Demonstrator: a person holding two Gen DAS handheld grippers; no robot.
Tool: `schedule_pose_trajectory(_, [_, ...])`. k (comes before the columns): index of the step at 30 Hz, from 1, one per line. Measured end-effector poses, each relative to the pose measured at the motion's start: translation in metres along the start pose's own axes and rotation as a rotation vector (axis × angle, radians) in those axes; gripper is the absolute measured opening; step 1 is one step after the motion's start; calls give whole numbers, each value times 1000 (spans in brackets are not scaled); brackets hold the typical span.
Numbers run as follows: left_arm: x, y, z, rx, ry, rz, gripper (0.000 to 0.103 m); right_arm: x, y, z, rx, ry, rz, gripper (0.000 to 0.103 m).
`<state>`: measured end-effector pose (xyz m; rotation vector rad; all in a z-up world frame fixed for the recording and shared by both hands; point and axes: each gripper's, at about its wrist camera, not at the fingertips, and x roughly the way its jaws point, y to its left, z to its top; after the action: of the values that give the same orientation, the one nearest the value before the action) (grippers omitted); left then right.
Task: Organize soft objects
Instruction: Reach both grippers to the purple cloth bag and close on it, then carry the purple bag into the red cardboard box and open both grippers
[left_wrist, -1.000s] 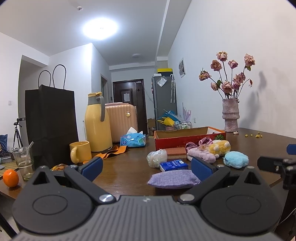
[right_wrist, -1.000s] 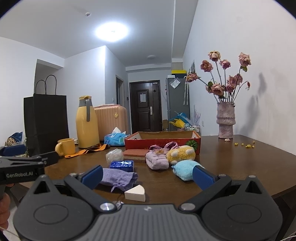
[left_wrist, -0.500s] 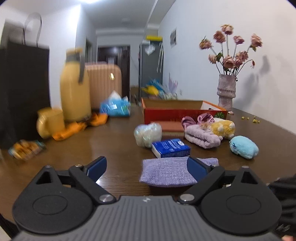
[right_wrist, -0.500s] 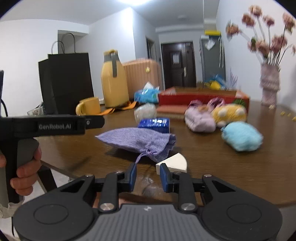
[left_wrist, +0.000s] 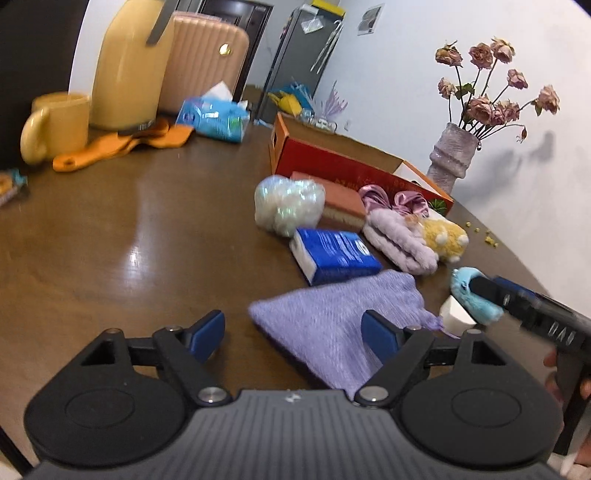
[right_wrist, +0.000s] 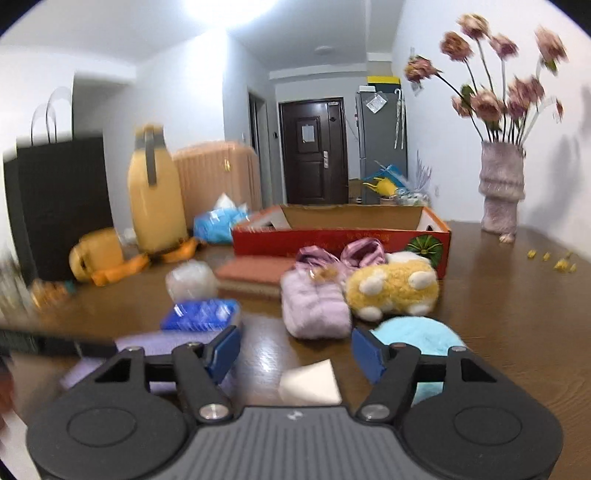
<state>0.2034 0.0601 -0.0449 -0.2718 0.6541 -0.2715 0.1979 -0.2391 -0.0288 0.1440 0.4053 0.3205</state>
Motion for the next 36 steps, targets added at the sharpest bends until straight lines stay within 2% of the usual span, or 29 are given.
schedule_pose_trajectory(3, [-2, -2, -3, -3, -4, -13, 82, 16, -3, 10, 57, 83, 121, 66])
schedule_pose_trajectory(5, [2, -2, -1, -14, 2, -22, 73, 36, 0, 12, 52, 143, 151, 63])
schedule_pose_trajectory(7, [7, 0, 2, -45, 28, -49, 56, 54, 4, 12, 47, 187, 161, 59])
schedule_pose_trajectory(8, [9, 3, 3, -64, 39, -69, 52, 62, 5, 11, 51, 202, 168, 56])
schedule_pose_trajectory(10, [10, 7, 5, -91, 46, -83, 38, 72, 8, 8, 62, 227, 184, 44])
schedule_pose_trajectory(12, [10, 9, 8, -100, 41, -99, 26, 75, 11, 5, 72, 252, 207, 25])
schedule_pose_trajectory(14, [9, 8, 10, -101, 38, -96, 20, 73, 15, 0, 76, 267, 214, 12])
schedule_pose_trajectory(15, [8, 6, 10, -88, 36, -92, 14, 70, 18, -2, 74, 264, 213, 6])
schedule_pose_trajectory(16, [7, 4, 10, -74, 34, -95, 10, 66, 20, -4, 75, 257, 207, 6])
schedule_pose_trajectory(21, [-4, -9, 10, -27, 23, -121, 8, 31, 20, -6, 96, 200, 169, 3])
schedule_pose_trajectory(26, [-14, -37, 31, 51, -46, -193, 8, 8, 11, 17, 101, 102, 148, 3])
schedule_pose_trajectory(31, [12, -59, 99, 93, -76, -244, 8, 25, -15, 79, 74, 27, 137, 3])
schedule_pose_trajectory(33, [33, -64, 131, 80, -82, -253, 8, 48, -29, 110, 52, 20, 149, 3])
schedule_pose_trajectory(36, [79, -69, 184, 73, -81, -219, 8, 98, -50, 157, 21, 30, 135, 3])
